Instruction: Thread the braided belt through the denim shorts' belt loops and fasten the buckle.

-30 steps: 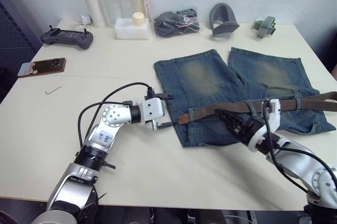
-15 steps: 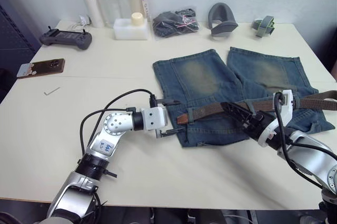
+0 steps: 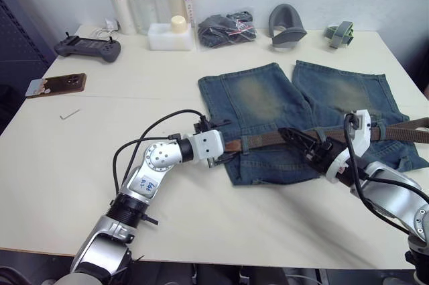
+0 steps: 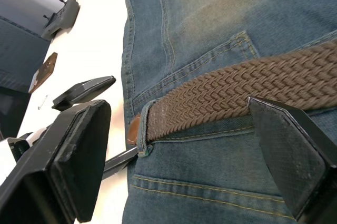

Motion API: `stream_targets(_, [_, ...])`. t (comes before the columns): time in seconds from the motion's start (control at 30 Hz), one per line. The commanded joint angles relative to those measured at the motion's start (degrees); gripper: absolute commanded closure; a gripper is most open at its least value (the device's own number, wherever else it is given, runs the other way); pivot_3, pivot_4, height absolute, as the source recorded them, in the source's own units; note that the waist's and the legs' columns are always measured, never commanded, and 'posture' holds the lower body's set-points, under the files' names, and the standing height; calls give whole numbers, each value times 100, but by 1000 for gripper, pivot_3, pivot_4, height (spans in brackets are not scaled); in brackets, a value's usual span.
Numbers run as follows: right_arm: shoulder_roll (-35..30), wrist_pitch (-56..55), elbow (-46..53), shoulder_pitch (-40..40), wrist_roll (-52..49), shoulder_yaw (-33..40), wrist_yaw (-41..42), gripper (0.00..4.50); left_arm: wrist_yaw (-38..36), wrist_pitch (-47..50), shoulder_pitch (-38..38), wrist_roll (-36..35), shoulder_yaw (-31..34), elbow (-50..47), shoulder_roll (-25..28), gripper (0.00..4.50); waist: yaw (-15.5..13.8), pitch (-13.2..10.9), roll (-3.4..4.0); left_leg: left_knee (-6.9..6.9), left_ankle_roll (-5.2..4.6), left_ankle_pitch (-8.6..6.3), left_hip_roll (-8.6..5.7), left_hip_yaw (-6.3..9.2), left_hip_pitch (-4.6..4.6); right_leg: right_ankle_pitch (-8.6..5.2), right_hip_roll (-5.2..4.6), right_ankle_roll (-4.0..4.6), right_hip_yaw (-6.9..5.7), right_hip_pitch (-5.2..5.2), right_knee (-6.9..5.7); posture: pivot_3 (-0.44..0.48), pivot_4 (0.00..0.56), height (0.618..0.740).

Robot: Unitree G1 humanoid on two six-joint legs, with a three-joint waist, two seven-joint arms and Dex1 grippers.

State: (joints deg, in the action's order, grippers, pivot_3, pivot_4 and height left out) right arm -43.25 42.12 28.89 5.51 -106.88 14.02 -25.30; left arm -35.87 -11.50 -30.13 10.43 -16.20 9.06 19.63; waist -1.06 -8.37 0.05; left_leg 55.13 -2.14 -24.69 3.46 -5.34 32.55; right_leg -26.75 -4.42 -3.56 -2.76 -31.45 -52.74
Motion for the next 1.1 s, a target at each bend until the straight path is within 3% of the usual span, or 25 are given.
stream_targets(0.03, [-312,-26,114,-38,-218,365,73,0,162,-334,116,104,1,-332,49,1181,-2,-3,4,0,0,0,0,0,0,0,0,0,0,0,0,0,150,649])
stream_targets(0.27, [-1031,212,-1,-179,-206,651,235,0,343,-815,175,405,-82,-295,164,4314,-32,-5,8,0,0,0,0,1,2,0,0,0,-2,0,4,0,150,649])
stream_targets(0.3, [-1110,248,-1,-190,-157,629,259,0,363,-841,168,437,-90,-280,165,4452,-33,-5,7,0,0,0,0,1,3,0,0,0,-3,0,5,0,150,649])
stream_targets(0.47, [-1550,620,109,-196,890,295,465,0,442,-873,141,543,-46,-245,195,4452,-34,-5,8,-2,0,0,0,1,3,1,1,-1,-3,1,8,0,150,649])
stream_targets(0.57, [-1662,788,150,-259,1765,42,718,818,437,-865,133,540,1,-234,230,4500,-35,-5,8,-4,0,0,1,2,2,1,2,-2,-4,2,13,0,150,649])
stream_targets(0.63, [-1553,839,103,-333,2158,-102,890,1923,410,-859,131,520,30,-241,269,4500,-34,-5,8,-6,0,0,1,2,2,2,2,-3,-4,2,17,0,150,649])
stream_targets(0.73, [-1522,980,-77,-389,2983,-464,1073,3205,335,-898,137,449,78,-209,377,4500,-28,-5,8,-7,0,0,2,3,1,2,3,-3,-5,4,20,0,150,649])
stream_targets(0.8, [-1437,1085,-369,-331,3587,-756,1201,4270,199,-969,143,322,239,-59,675,4500,-11,-4,5,-7,0,0,2,2,-4,2,3,-4,-4,7,20,0,150,649])
stream_targets(1.1, [-940,1524,-866,241,4496,-992,1943,4419,-38,-1686,845,2,1036,660,2367,4500,129,21,-34,-8,-2,-2,13,2,-35,-21,3,55,-5,29,22,0,150,649])
